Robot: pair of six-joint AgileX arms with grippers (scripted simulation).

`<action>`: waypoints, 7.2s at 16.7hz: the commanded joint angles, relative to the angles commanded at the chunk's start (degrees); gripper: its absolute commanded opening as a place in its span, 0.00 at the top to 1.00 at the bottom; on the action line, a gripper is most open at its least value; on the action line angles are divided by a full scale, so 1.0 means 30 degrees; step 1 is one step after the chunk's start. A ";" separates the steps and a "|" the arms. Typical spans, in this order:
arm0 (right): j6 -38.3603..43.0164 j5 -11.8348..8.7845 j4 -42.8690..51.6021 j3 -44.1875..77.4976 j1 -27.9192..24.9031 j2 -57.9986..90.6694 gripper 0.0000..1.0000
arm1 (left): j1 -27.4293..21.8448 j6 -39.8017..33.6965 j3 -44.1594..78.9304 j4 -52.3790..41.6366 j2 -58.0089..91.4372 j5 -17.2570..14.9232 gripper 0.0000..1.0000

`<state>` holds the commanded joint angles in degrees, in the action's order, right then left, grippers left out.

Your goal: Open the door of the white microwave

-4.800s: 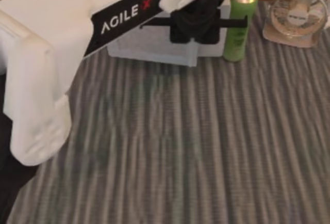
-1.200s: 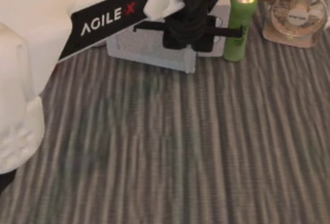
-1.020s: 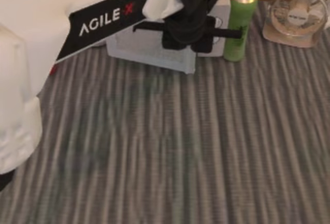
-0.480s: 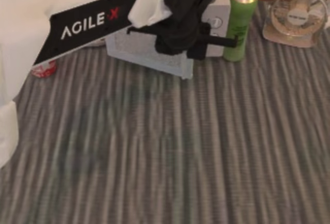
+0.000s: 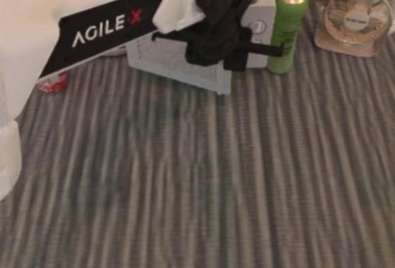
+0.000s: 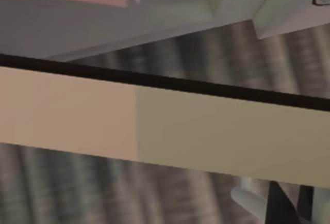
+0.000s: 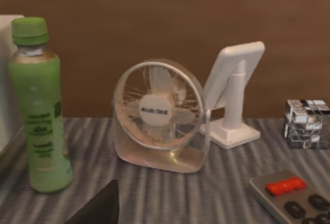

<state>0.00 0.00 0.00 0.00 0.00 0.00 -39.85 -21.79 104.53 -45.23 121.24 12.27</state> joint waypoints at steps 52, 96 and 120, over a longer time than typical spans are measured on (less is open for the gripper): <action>0.0000 0.0000 0.0000 0.0000 0.0000 0.0000 0.00 | 0.0452 0.2876 -0.3668 0.1717 -0.2421 -0.1617 1.00; 0.0000 0.0000 0.0000 0.0000 0.0000 0.0000 0.00 | 0.1424 0.6629 -0.7003 0.2949 -0.4840 -0.3685 1.00; 0.0000 0.0000 0.0000 0.0000 0.0000 0.0000 0.00 | 0.1863 0.8064 -0.7933 0.3139 -0.5586 -0.4588 1.00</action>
<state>0.00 0.00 0.00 0.00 0.00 0.00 -34.26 2.40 80.73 -35.82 104.48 -1.49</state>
